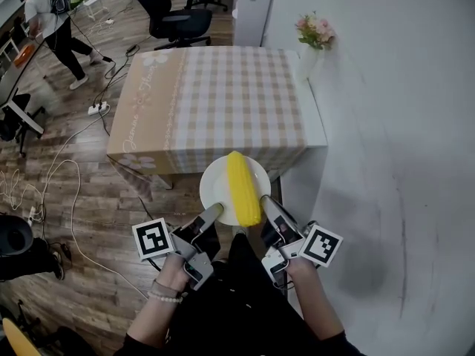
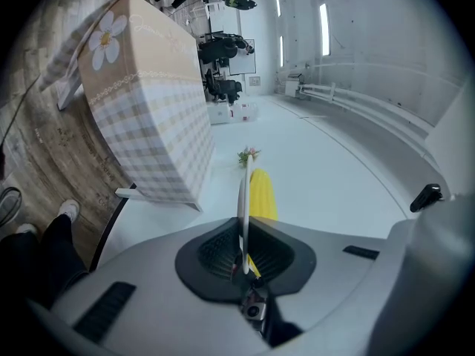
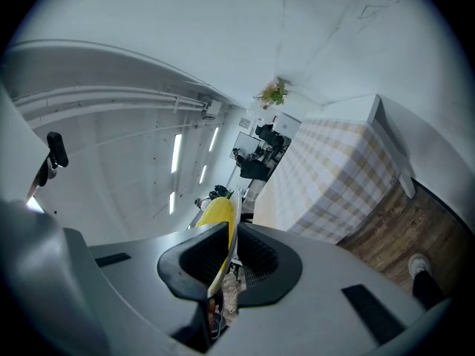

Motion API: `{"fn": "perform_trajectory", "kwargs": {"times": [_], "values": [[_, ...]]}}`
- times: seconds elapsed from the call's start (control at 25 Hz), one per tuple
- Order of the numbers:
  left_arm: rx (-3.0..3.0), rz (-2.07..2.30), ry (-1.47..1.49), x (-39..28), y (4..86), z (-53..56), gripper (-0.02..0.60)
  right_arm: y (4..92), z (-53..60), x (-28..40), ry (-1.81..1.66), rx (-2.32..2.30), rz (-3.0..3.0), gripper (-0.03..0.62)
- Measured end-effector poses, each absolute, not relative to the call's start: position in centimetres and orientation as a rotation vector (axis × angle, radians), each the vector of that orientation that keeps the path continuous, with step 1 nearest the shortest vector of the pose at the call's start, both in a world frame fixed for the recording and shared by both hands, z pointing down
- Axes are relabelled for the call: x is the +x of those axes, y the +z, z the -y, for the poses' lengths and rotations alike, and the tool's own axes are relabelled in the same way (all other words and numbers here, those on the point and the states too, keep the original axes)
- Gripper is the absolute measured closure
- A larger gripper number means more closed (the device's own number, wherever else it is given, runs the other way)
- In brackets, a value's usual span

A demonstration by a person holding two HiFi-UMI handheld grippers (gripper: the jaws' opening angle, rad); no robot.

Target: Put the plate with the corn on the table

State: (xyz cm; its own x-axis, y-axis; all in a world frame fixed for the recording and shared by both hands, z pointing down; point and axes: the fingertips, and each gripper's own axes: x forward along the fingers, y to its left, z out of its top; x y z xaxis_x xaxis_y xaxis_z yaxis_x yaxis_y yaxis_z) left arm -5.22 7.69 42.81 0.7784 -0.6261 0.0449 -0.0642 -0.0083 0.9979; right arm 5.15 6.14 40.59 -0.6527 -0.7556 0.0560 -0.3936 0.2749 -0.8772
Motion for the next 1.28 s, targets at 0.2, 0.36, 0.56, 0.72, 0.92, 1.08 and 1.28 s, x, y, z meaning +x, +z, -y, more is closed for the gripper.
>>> {"fn": "perform_trajectory", "kwargs": {"times": [0.2,0.36,0.56,0.72,0.92,1.08,1.28], "values": [[1.519,0.592,-0.491,-4.9,43.0,-5.5,0.549,40.8,-3.7,5.4,-1.363,-1.021,-2.188,0.53],[1.512,0.617,-0.497,-4.6,43.2,-3.3,0.549,41.1,-1.3,5.6,-1.384,-0.999,-2.202,0.53],[1.499,0.646,-0.517,-4.1,43.2,-0.6,0.549,41.3,1.8,6.2,-1.417,-0.975,-2.217,0.53],[1.487,0.668,-0.535,-3.4,43.4,1.7,0.549,41.3,4.4,6.8,-1.435,-0.943,-2.24,0.53],[1.468,0.681,-0.563,-2.3,43.4,4.5,0.549,41.2,7.5,7.6,-1.453,-0.913,-2.269,0.53],[1.466,0.699,-0.576,-1.6,43.4,6.5,0.549,41.0,9.7,8.3,-1.463,-0.892,-2.28,0.53],[1.456,0.724,-0.595,-0.8,43.5,8.9,0.549,41.4,12.4,9.1,-1.475,-0.871,-2.295,0.53]]}}
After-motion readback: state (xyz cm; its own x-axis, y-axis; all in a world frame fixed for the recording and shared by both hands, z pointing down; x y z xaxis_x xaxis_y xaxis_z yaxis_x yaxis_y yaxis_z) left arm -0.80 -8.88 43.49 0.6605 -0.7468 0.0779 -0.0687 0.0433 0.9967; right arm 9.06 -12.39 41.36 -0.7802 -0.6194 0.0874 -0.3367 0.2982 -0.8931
